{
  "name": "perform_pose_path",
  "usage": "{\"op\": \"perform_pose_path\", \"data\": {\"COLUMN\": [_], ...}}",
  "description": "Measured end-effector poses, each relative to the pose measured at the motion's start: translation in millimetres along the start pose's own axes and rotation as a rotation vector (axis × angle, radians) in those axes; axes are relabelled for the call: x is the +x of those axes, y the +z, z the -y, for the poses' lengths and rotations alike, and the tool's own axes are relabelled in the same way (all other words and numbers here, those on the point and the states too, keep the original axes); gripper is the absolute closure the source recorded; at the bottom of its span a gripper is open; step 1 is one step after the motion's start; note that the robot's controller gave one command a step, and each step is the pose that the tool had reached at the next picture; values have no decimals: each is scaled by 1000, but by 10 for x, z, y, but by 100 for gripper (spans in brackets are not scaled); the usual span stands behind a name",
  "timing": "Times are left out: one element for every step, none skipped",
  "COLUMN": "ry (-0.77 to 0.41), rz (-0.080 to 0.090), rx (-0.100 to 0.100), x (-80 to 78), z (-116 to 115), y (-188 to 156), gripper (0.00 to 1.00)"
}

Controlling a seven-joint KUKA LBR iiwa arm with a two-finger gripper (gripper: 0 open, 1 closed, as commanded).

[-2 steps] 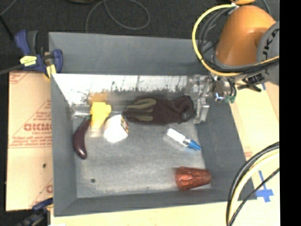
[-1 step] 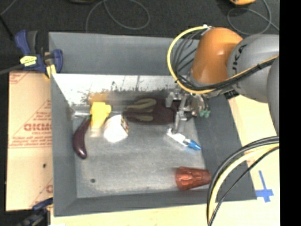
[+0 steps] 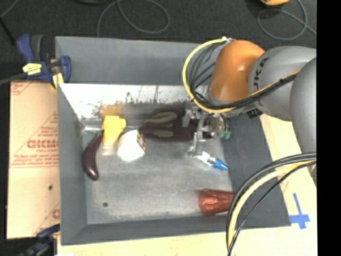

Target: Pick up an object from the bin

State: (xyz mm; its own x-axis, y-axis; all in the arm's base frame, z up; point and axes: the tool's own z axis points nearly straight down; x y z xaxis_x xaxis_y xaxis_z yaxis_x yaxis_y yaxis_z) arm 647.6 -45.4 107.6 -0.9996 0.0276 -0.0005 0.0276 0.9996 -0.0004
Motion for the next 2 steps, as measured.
{"op": "perform_pose_path", "data": {"ry": [222, 208], "rz": [11, 10], "rx": [-1, 1], "x": [0, -49], "z": [37, 51], "y": [-199, 254], "gripper": [0, 0]}}
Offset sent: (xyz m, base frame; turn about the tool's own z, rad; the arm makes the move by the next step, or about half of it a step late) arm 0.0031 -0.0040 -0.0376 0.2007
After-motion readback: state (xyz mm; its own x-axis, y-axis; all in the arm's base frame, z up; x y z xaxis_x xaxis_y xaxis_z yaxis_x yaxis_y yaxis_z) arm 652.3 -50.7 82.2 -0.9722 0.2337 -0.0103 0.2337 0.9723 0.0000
